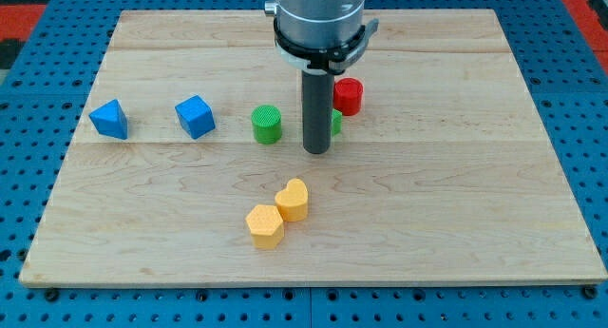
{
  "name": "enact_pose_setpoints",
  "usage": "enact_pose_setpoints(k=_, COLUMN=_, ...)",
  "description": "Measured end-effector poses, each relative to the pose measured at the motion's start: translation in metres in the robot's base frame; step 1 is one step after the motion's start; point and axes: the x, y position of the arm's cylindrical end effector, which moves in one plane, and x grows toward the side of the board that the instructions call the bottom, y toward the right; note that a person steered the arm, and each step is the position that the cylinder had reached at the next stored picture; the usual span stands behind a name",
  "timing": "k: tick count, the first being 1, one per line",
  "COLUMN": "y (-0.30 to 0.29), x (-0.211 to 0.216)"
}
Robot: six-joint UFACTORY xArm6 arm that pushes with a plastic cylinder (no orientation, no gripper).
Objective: Move the red circle towards the yellow heart
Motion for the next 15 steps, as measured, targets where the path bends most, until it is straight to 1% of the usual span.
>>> enact_pose_setpoints(k=1, y=0.073, x=0.018)
enact_pose_setpoints(k=2, y=0.147, x=-0.041)
enact_pose_setpoints(k=3, y=0.137, x=-0.119)
enact_pose_setpoints(k=4, y=0.041, x=-0.154)
enact_pose_setpoints(k=5, y=-0.047, x=-0.164)
enact_pose_setpoints(k=6, y=-0.033, x=-0.131)
enact_pose_setpoints(k=7, y=0.024, x=-0.100)
enact_pose_setpoints(k=9, y=0.113, x=-0.086)
enact_pose_setpoints(k=10, y=0.117, x=-0.056)
enact_pose_setpoints(k=11, y=0.102, x=-0.040)
enact_pose_setpoints(k=12, y=0.121, x=-0.029)
enact_pose_setpoints(k=13, y=0.160, x=-0.025)
enact_pose_setpoints(k=15, y=0.132, x=0.019)
